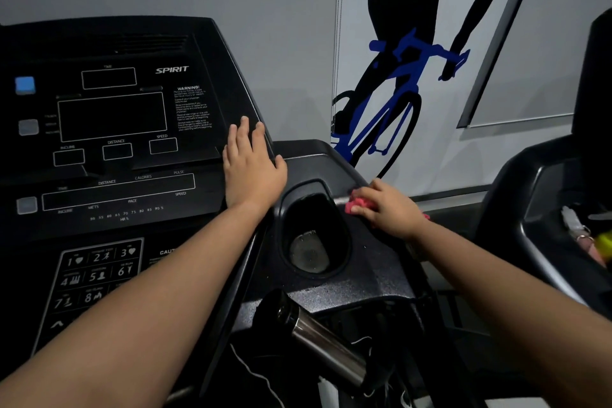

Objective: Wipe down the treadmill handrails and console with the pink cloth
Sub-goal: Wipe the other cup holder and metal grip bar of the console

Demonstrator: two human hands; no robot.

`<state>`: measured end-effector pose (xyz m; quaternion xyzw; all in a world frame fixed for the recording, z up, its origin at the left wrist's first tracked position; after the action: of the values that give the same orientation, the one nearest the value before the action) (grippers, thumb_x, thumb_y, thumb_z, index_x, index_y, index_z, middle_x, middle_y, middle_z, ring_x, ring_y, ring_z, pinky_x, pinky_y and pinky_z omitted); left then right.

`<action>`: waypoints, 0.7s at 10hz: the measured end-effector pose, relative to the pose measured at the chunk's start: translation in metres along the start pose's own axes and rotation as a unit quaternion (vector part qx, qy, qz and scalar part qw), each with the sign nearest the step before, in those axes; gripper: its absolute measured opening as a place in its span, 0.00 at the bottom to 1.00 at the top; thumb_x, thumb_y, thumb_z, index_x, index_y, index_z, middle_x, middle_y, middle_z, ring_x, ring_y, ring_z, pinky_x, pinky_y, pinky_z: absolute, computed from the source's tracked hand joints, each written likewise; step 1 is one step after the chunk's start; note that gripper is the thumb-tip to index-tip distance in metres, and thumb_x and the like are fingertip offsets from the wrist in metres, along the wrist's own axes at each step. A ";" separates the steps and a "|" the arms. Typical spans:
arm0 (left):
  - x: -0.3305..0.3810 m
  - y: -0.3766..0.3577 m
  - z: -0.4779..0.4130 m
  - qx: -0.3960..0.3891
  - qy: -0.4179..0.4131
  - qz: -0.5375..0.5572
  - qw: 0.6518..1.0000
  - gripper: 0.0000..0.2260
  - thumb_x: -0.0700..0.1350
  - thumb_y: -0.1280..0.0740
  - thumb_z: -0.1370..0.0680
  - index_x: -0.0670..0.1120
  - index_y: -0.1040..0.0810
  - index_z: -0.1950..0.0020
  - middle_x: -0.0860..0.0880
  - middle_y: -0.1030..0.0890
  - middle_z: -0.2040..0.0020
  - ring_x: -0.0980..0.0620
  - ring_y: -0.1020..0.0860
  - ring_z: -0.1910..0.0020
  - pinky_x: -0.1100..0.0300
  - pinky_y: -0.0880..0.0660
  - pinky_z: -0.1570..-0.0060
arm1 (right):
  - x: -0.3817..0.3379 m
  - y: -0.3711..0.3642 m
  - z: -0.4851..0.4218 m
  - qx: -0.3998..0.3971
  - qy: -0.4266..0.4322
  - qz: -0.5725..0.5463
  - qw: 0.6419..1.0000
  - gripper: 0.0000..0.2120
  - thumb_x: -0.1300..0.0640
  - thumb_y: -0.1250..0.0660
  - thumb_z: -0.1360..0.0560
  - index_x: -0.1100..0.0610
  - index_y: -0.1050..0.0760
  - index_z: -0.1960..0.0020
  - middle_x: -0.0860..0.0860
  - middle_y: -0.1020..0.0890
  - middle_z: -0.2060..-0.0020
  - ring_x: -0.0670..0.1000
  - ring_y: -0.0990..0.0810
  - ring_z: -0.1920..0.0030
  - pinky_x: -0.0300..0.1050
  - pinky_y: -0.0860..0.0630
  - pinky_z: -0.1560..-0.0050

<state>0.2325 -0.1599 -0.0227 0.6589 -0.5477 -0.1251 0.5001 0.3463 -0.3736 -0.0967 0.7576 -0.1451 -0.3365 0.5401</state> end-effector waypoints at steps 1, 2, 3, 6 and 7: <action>0.001 0.001 0.000 -0.001 0.001 0.001 1.000 0.28 0.48 0.39 0.22 0.45 0.44 0.23 0.46 0.50 0.22 0.47 0.54 0.23 0.49 0.52 0.25 | -0.010 -0.004 -0.016 0.027 -0.030 0.057 0.998 0.20 0.41 0.38 0.24 0.50 0.28 0.35 0.53 0.28 0.47 0.54 0.27 0.47 0.43 0.32 0.52; 0.000 0.002 0.000 0.001 0.000 0.001 1.000 0.28 0.48 0.39 0.22 0.45 0.43 0.23 0.46 0.50 0.22 0.47 0.54 0.23 0.48 0.52 0.25 | -0.023 -0.007 -0.005 0.035 0.004 0.071 0.997 0.21 0.40 0.38 0.24 0.49 0.27 0.36 0.52 0.27 0.47 0.54 0.26 0.47 0.45 0.29 0.51; 0.001 0.003 0.000 0.001 -0.002 0.007 1.000 0.28 0.48 0.39 0.22 0.45 0.43 0.24 0.46 0.49 0.22 0.47 0.54 0.23 0.48 0.52 0.25 | -0.029 -0.011 0.018 0.011 0.067 0.064 0.996 0.20 0.40 0.35 0.26 0.47 0.24 0.38 0.49 0.26 0.48 0.51 0.27 0.46 0.45 0.31 0.51; 0.000 0.001 0.000 -0.002 -0.001 0.009 1.000 0.27 0.48 0.39 0.22 0.45 0.43 0.24 0.46 0.50 0.22 0.47 0.54 0.23 0.48 0.52 0.25 | -0.010 -0.007 -0.013 0.032 -0.023 0.020 0.999 0.20 0.43 0.36 0.24 0.49 0.26 0.36 0.53 0.27 0.48 0.54 0.26 0.47 0.45 0.30 0.51; 0.000 0.001 0.000 -0.001 -0.001 0.008 1.000 0.27 0.48 0.39 0.22 0.45 0.42 0.24 0.46 0.49 0.22 0.47 0.54 0.23 0.48 0.52 0.25 | -0.019 -0.011 -0.008 0.049 -0.017 0.039 0.998 0.19 0.42 0.37 0.24 0.49 0.26 0.36 0.53 0.26 0.48 0.56 0.26 0.47 0.46 0.30 0.50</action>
<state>0.2317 -0.1594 -0.0215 0.6538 -0.5534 -0.1219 0.5014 0.3356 -0.3525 -0.0989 0.7712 -0.2004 -0.3204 0.5123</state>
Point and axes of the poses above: each hand's wrist, its own z-axis away from the middle knuckle, its own y-axis out of the back of the hand, x = y × z, the point moved 1 cm from there along -z, towards the middle knuckle
